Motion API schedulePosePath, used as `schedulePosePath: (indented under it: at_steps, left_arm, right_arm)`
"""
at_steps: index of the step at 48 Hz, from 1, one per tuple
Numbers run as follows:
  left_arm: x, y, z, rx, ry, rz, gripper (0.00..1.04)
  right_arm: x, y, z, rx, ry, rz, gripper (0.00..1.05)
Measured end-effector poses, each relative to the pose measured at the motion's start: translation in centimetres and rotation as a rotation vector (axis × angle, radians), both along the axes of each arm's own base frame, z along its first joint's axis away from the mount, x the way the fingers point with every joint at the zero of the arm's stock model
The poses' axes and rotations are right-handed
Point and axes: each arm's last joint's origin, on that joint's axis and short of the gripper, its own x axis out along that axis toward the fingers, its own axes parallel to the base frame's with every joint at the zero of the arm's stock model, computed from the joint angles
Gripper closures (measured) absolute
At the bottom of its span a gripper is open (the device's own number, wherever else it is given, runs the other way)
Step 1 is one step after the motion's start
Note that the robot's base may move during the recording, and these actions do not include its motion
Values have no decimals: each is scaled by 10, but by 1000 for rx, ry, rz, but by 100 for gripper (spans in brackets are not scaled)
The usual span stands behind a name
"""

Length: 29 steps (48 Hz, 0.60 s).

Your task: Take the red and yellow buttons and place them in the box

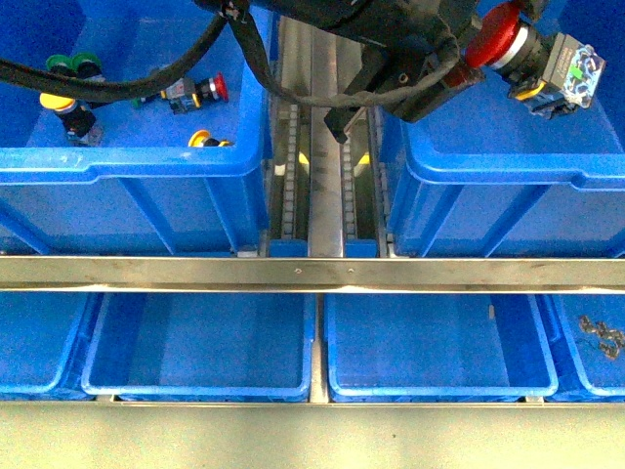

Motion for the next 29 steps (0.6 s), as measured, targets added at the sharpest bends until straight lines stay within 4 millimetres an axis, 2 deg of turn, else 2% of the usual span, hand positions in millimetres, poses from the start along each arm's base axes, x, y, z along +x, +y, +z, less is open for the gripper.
schedulePosePath:
  at_steps: [4,7,9,16,24,29]
  left_arm:
    - [6,3,3,-8,-9,13,70]
    - [10,3,8,-19,-22,15,70]
    - [12,2,11,-25,-28,15,70]
    - [20,3,23,-45,-54,24,70]
    - [20,1,22,-48,-51,21,70]
    - [18,-4,20,-54,-41,17,70]
  right_arm:
    - [3,7,-5,-122,167,271,7]
    - [11,16,-8,-272,156,493,7]
    - [16,19,-6,-335,123,550,7]
    - [52,24,12,-543,-23,624,7]
    - [81,35,8,-669,-84,701,7]
    - [105,39,6,-723,-120,683,7]
